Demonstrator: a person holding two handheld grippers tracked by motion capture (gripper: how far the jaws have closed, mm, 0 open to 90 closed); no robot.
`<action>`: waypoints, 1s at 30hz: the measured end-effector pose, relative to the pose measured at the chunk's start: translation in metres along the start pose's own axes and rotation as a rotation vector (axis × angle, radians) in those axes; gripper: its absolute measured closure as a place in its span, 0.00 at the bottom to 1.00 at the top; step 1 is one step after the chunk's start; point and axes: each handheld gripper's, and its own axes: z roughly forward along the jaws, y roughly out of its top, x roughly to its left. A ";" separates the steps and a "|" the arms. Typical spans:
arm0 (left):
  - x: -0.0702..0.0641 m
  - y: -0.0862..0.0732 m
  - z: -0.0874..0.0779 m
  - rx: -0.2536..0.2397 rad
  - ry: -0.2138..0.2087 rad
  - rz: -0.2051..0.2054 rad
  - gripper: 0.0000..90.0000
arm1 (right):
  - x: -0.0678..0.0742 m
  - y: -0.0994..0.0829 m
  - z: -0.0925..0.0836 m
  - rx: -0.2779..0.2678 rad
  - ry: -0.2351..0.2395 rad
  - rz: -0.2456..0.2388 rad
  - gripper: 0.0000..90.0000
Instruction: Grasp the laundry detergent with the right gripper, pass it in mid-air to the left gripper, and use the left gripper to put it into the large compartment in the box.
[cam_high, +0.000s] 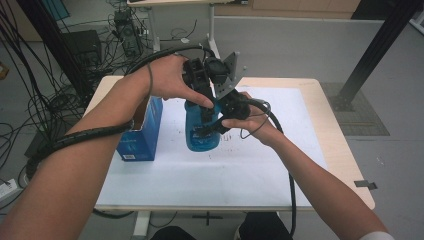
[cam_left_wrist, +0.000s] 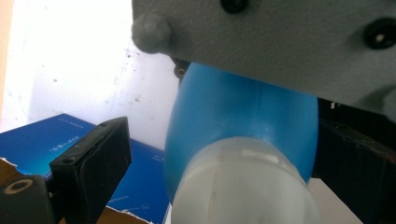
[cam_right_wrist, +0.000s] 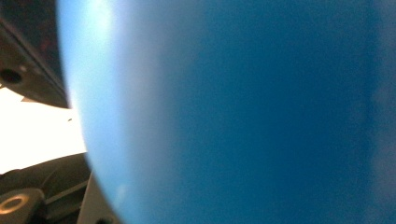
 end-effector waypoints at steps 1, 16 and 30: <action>0.000 0.000 0.000 0.001 -0.001 0.001 0.08 | 0.000 0.000 0.000 0.000 0.000 0.000 0.48; -0.002 0.000 0.002 0.011 0.015 0.023 0.19 | 0.001 0.000 -0.001 -0.001 0.003 0.002 0.48; -0.002 0.001 0.004 0.019 0.003 0.031 0.27 | 0.004 0.001 -0.002 0.000 0.009 -0.003 0.48</action>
